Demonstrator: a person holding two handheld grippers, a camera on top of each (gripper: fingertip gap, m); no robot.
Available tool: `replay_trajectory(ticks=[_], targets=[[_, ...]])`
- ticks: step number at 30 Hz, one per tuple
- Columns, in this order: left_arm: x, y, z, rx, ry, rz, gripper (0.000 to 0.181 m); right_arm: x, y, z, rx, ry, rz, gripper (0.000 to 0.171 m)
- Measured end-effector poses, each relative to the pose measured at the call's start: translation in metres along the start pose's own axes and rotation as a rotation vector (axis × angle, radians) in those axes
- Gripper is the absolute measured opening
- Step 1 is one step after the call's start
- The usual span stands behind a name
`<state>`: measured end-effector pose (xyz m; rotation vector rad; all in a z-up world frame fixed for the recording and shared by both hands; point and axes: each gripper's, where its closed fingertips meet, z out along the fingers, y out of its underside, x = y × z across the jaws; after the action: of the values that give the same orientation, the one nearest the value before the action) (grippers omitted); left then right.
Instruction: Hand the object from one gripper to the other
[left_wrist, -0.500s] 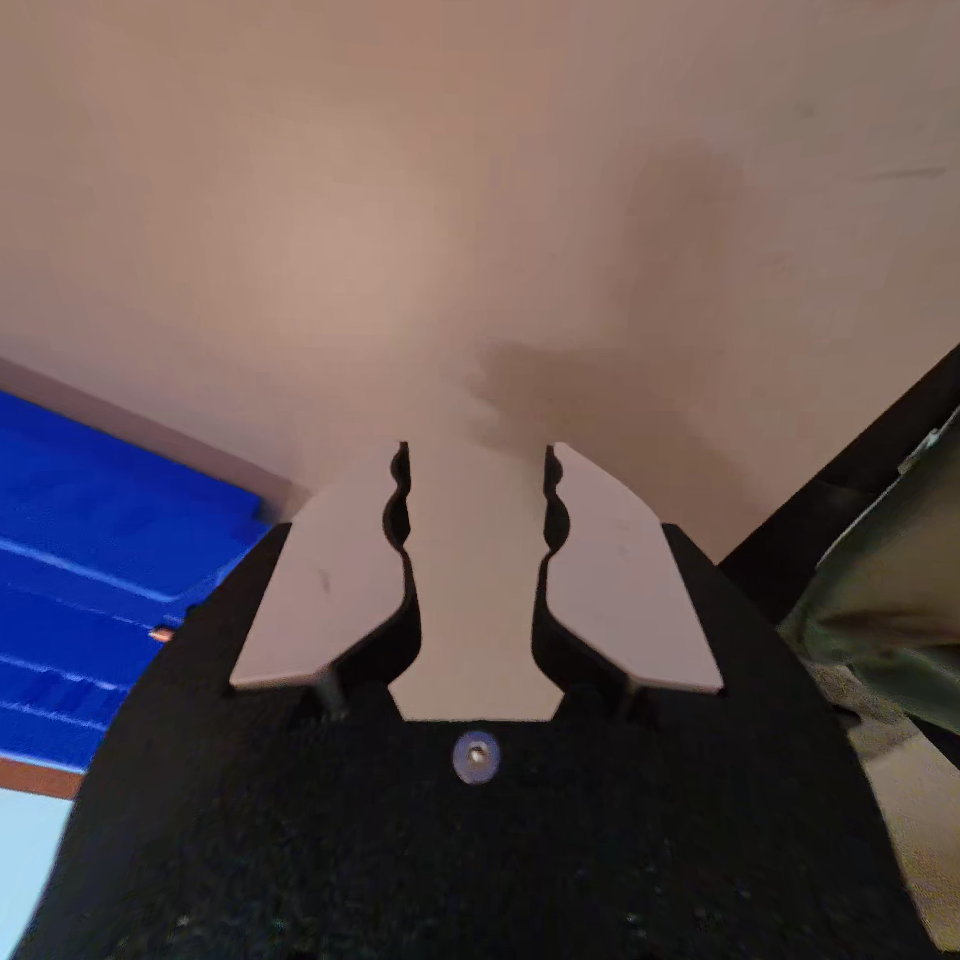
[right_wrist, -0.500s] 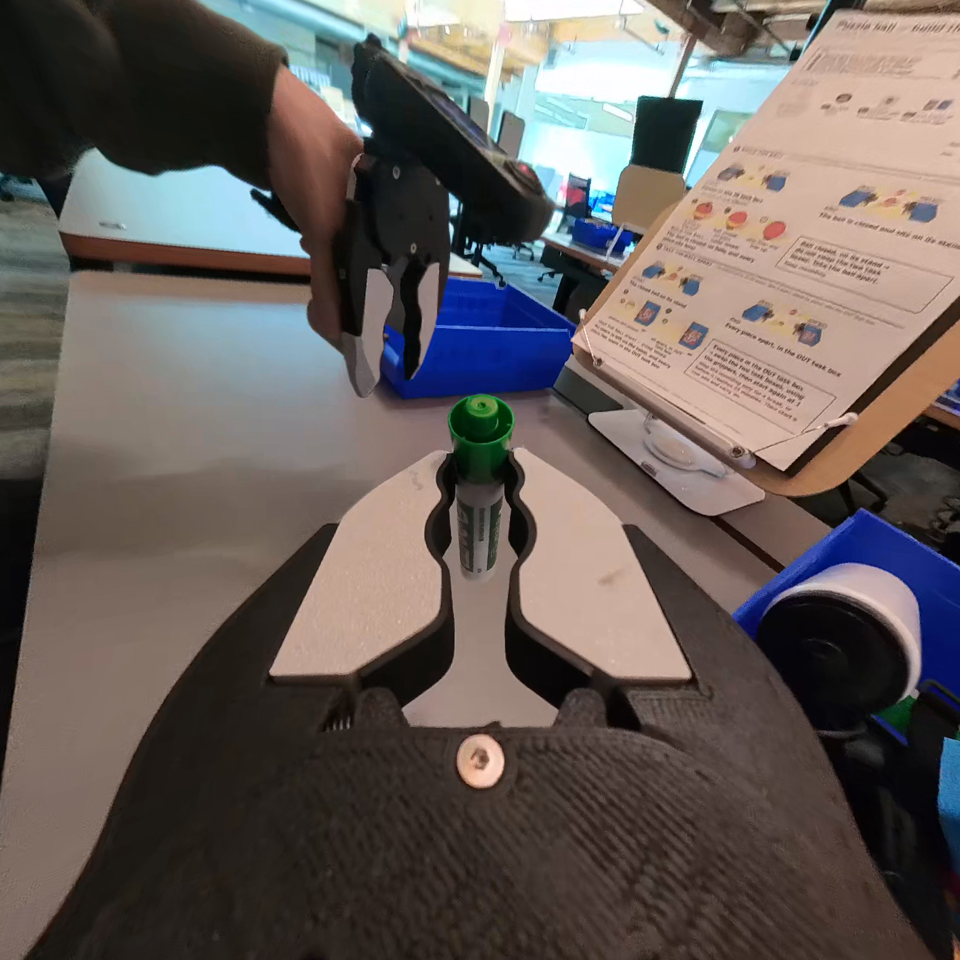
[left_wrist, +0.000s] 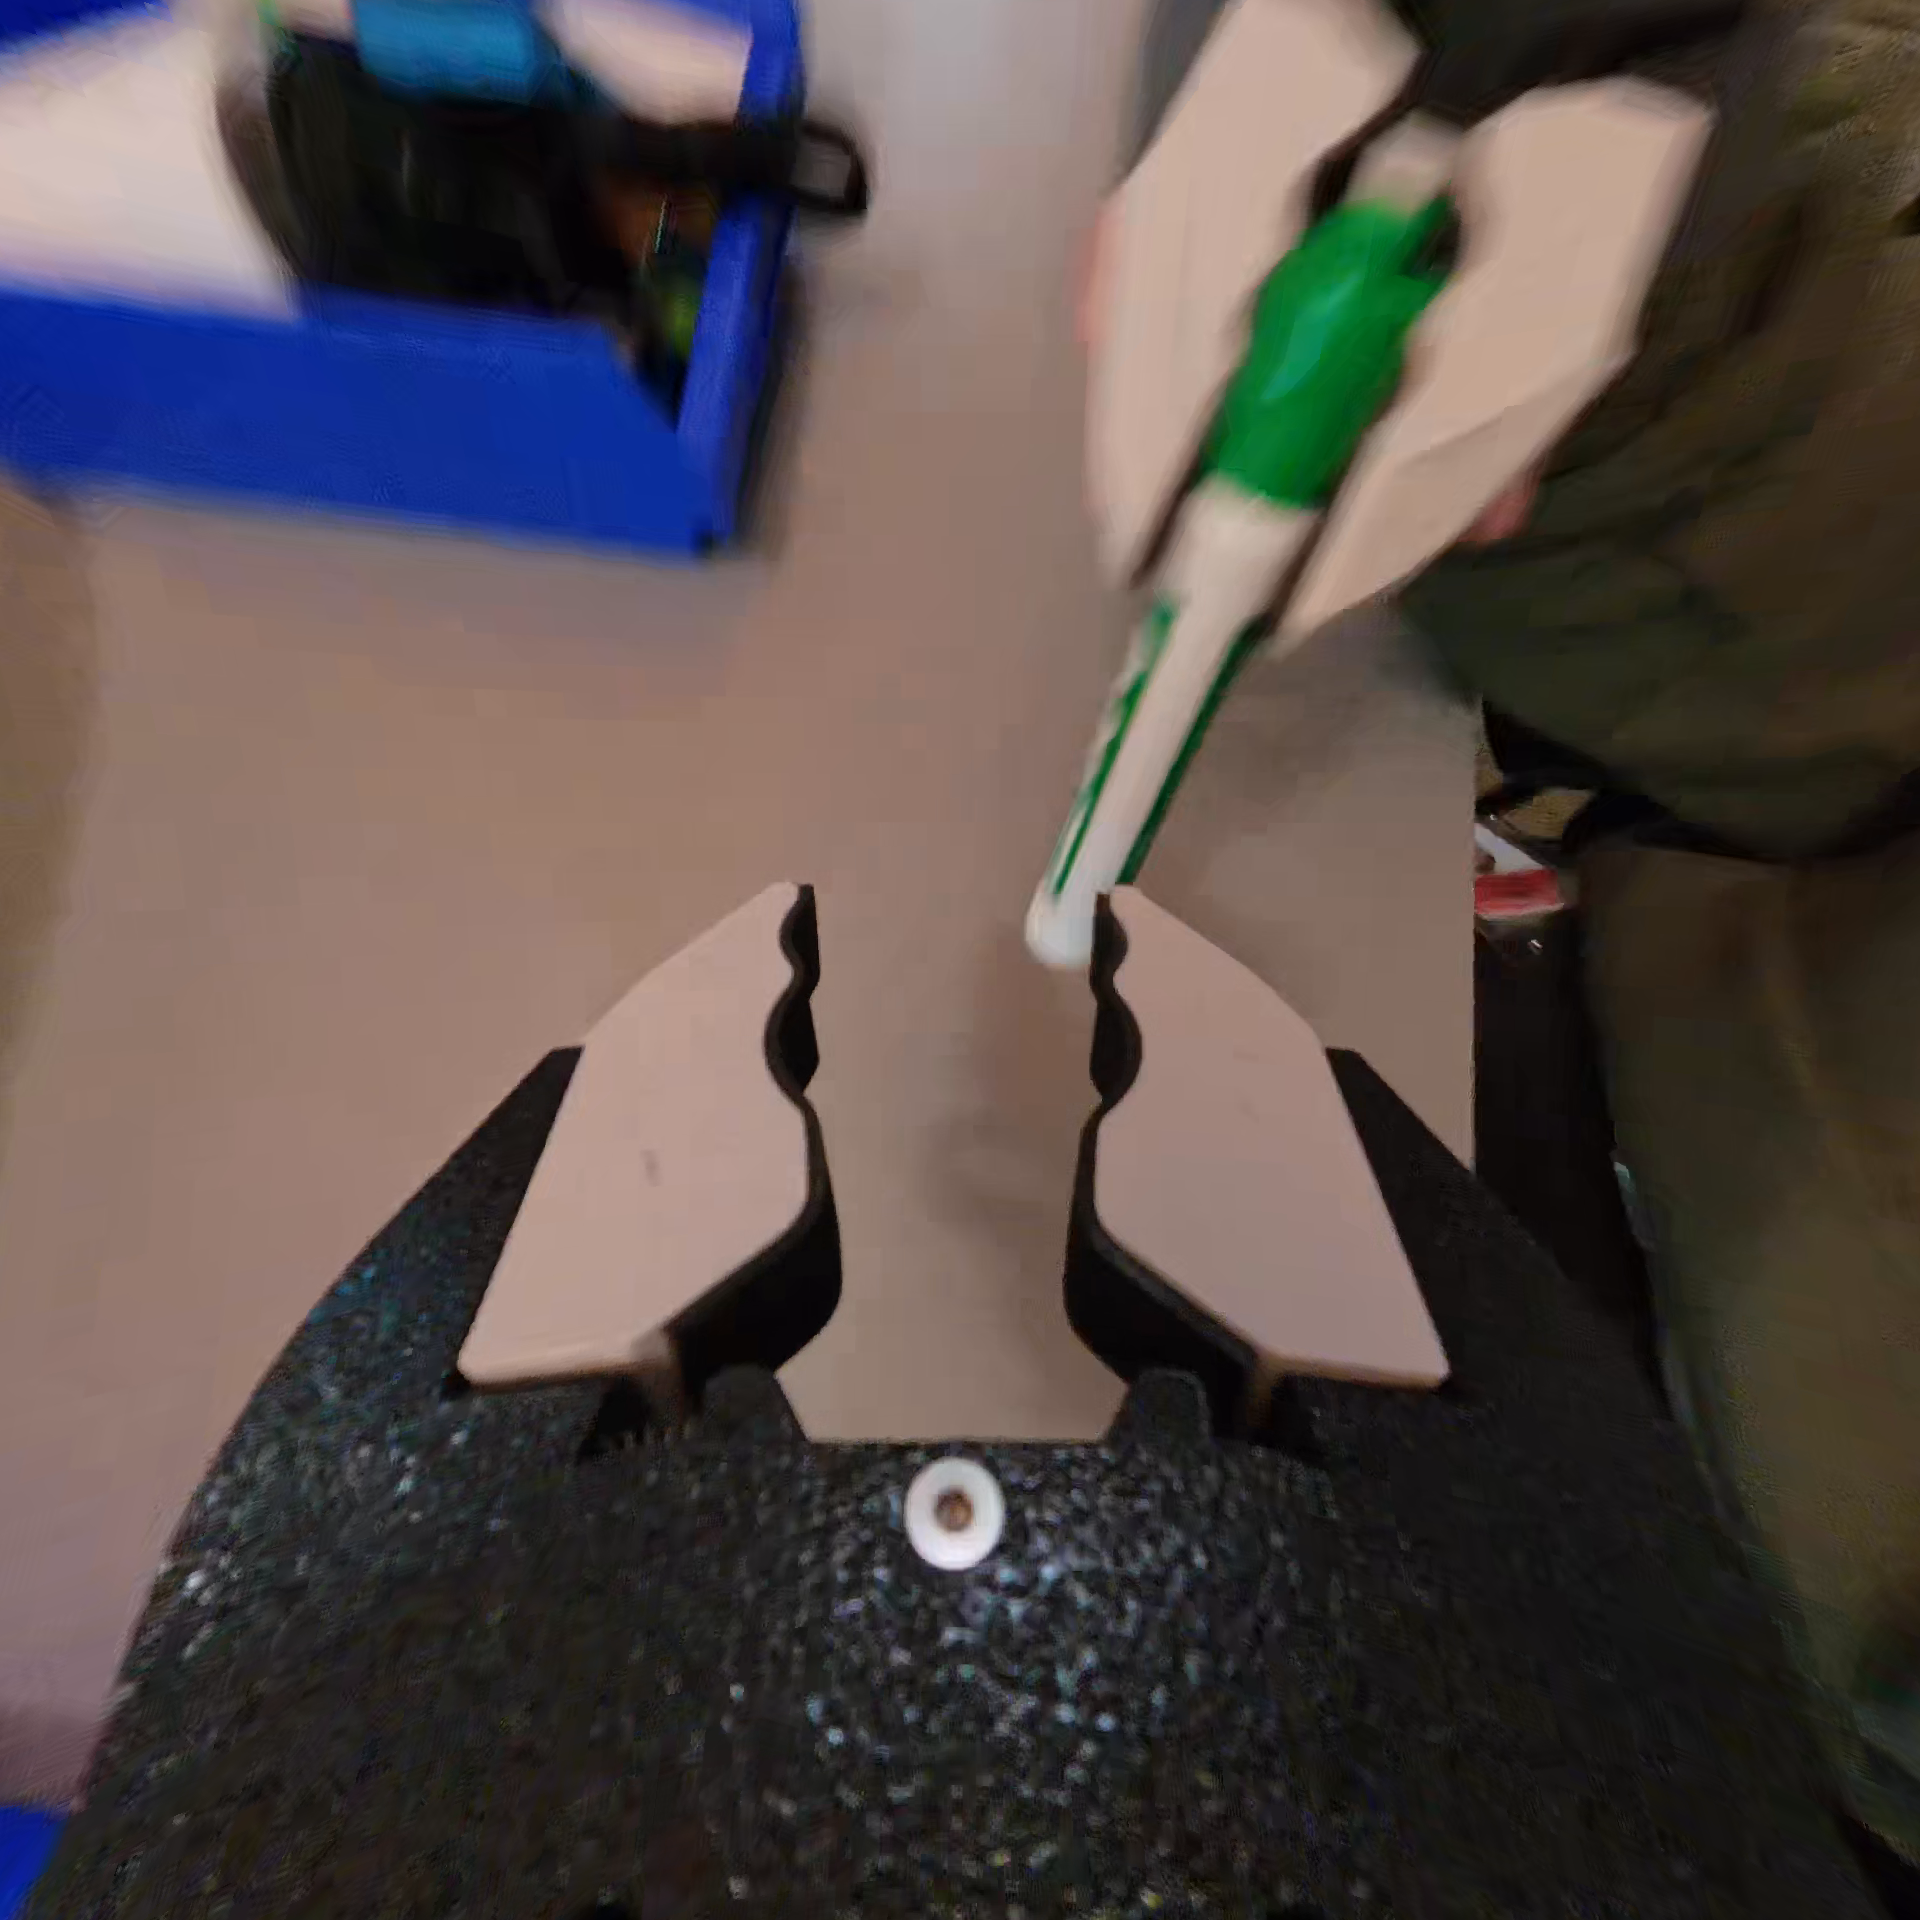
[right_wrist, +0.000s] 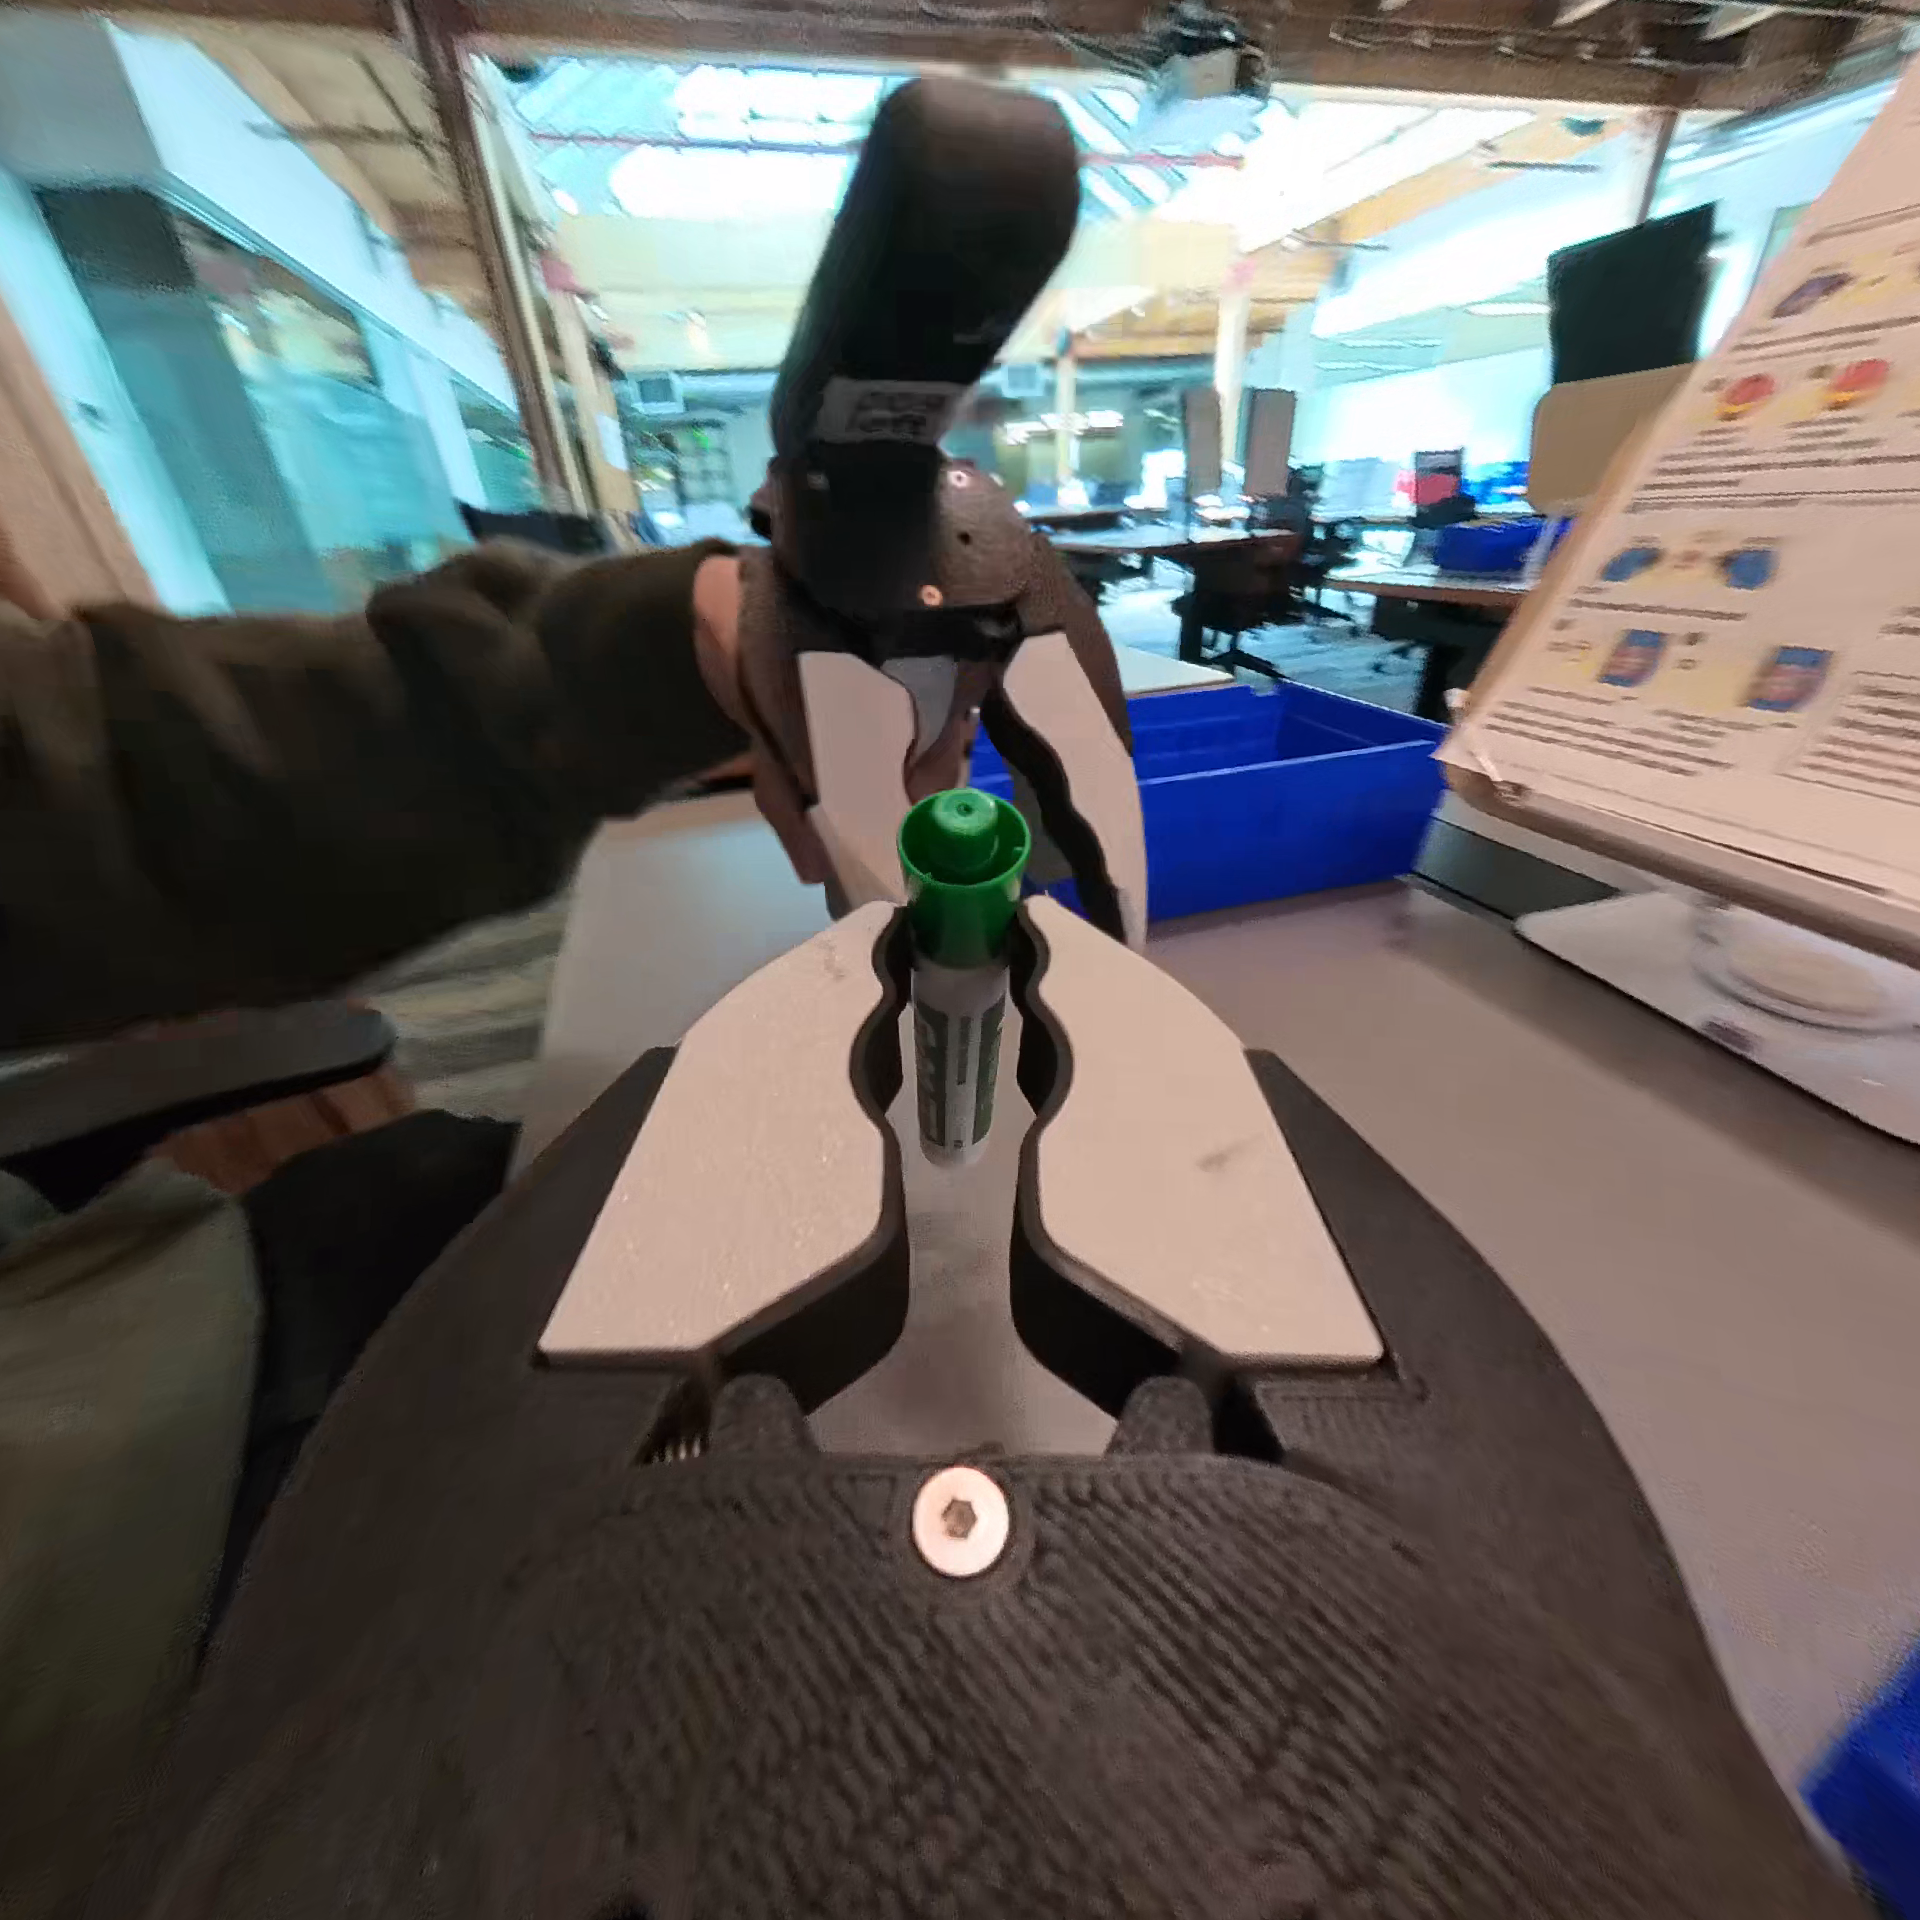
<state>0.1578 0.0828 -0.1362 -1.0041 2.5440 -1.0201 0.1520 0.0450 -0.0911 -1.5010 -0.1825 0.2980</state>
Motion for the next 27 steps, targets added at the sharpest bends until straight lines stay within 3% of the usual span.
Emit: replay_trajectory(ticks=[3,7,8,10,11,12,16,22,25,27], targets=[[0.023,-0.025,0.007,0.089,-0.071,0.217,0.045,-0.003,-0.002,0.005,0.045,-0.038,0.057,0.019],[0.032,-0.031,0.018,0.111,-0.096,0.271,0.022,0.0,0.001,0.006,0.047,-0.029,0.078,0.018],[0.035,-0.028,0.021,0.109,-0.066,0.261,0.024,-0.002,0.002,0.005,0.043,-0.05,0.083,0.019],[0.049,-0.02,0.031,0.08,0.054,0.222,0.048,-0.002,-0.003,0.003,0.078,-0.064,0.091,0.019],[0.047,-0.021,0.034,0.08,0.039,0.215,0.041,-0.002,-0.004,0.003,0.092,-0.067,0.103,0.019],[0.04,-0.022,0.036,0.085,-0.01,0.232,0.02,-0.005,-0.004,0.003,0.091,-0.089,0.112,0.018],[0.026,-0.016,0.038,0.044,-0.019,0.237,0.018,0.007,0.006,0.0,0.031,0.005,0.057,0.018],[-0.053,0.008,0.005,-0.265,-0.239,0.237,0.018,0.05,0.017,-0.034,-0.015,0.287,0.092,0.044],[-0.08,0.049,0.013,-0.498,-0.207,0.238,0.018,0.058,0.026,-0.048,-0.096,0.361,0.051,0.045],[-0.089,0.078,0.023,-0.625,-0.165,0.21,0.018,0.059,0.036,-0.053,-0.196,0.404,-0.084,0.046]])
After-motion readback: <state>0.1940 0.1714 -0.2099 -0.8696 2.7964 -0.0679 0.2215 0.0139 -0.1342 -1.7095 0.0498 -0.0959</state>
